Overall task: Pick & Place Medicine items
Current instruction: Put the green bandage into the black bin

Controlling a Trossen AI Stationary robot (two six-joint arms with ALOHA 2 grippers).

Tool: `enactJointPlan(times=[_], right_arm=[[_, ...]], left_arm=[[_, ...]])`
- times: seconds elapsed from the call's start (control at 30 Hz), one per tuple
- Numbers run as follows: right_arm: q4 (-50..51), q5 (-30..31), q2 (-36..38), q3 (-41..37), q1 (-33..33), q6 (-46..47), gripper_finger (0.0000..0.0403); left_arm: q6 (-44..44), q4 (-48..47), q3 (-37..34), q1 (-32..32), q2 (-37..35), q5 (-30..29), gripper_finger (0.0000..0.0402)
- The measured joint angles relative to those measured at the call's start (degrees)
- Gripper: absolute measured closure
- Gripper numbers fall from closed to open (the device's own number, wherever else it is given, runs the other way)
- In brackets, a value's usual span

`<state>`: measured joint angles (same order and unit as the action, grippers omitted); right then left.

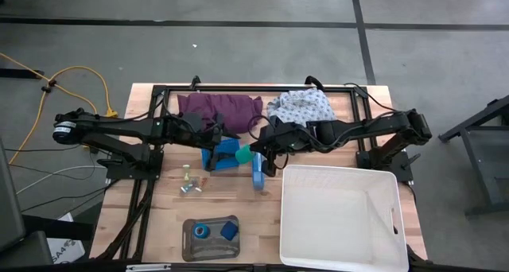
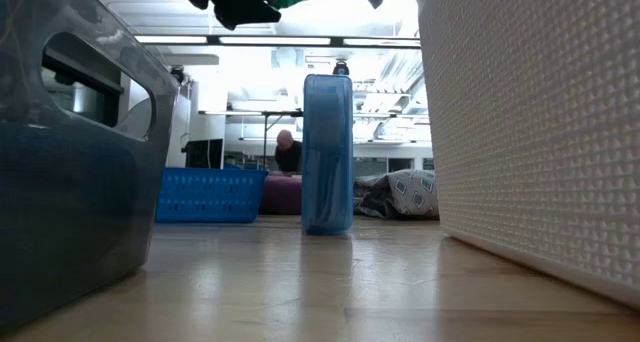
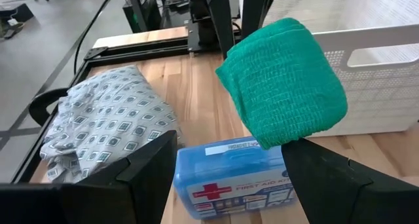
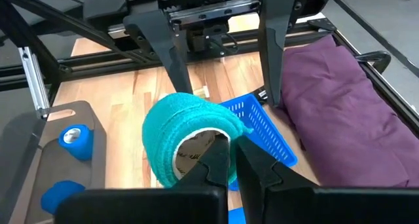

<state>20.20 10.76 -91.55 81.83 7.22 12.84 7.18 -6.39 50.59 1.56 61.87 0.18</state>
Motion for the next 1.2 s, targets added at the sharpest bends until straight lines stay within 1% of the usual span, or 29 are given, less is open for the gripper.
enactJointPlan(times=[0.53,0.9,1.2], right_arm=[[0.50,-0.02,0.07,-0.01,0.00,0.48,0.0396],[1.47,-0.07,0.07,-0.01,0.00,0.90,0.0396],[1.52,0.05,0.07,-0.01,0.00,0.90,0.0396]], left_arm=[[-1.19,1.05,0.00,-0.02,0.00,-0.19,0.0140],[-1.46,1.09,0.00,-0.02,0.00,-0.31,0.0168],[-1.66,1.13,0.00,-0.73,0.00,-0.39,0.0203]])
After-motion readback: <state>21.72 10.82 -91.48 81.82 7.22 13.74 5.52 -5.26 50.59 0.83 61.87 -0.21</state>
